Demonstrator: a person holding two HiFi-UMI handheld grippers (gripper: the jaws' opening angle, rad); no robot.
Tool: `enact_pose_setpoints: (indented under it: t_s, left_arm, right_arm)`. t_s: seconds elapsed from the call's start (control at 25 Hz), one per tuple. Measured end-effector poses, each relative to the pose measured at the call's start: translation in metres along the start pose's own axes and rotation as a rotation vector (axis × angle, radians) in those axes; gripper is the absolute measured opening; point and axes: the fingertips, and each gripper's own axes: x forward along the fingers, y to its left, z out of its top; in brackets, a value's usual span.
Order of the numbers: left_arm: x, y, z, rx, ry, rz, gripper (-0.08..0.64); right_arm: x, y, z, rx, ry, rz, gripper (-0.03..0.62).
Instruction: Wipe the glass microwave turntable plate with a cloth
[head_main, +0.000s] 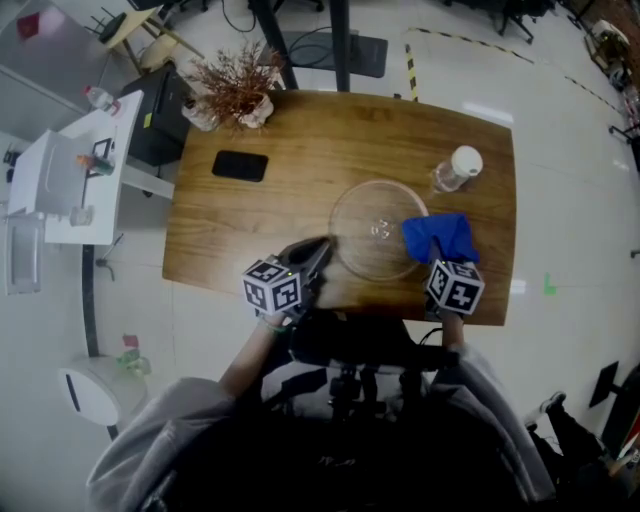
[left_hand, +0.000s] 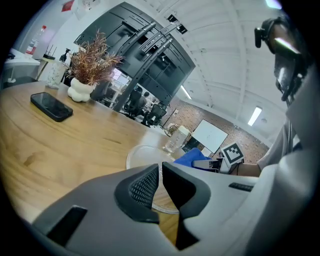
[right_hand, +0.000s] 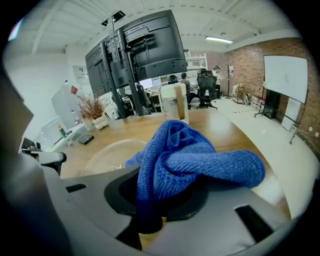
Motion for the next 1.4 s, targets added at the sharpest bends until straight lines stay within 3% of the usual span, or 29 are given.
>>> enact_pose_setpoints:
  t_s: [0.16, 0.32, 0.52, 0.72, 0.84, 1.0, 1.4]
  left_arm:
    - [-0.002, 0.002, -0.001, 0.0, 0.001, 0.004, 0.011]
    - [-0.006, 0.002, 0.0, 0.003, -0.002, 0.01, 0.011]
    - [-0.012, 0.005, 0.0, 0.001, -0.014, 0.026, 0.011]
    - [-0.017, 0.004, 0.003, -0.001, -0.033, 0.036, 0.011]
    - [-0.02, 0.005, 0.004, -0.006, -0.046, 0.048, 0.011]
    - [-0.029, 0.009, 0.003, -0.013, -0.057, 0.063, 0.011]
    - [-0.022, 0.007, 0.0, -0.022, -0.056, 0.044, 0.011]
  right_arm:
    - [-0.001, -0.013, -0.009, 0.024, 0.012, -0.03, 0.084]
    - [-0.006, 0.004, 0.006, 0.014, -0.023, -0.007, 0.084]
    - [-0.003, 0.078, 0.024, -0.072, -0.053, 0.174, 0.084]
    - [0.014, 0.173, 0.008, -0.25, 0.009, 0.379, 0.084]
    - [0.024, 0.204, -0.007, -0.323, 0.047, 0.43, 0.084]
    - [0.026, 0.192, -0.009, -0.336, 0.054, 0.395, 0.084]
    - [0.006, 0.075, -0.019, -0.086, 0.051, 0.211, 0.084]
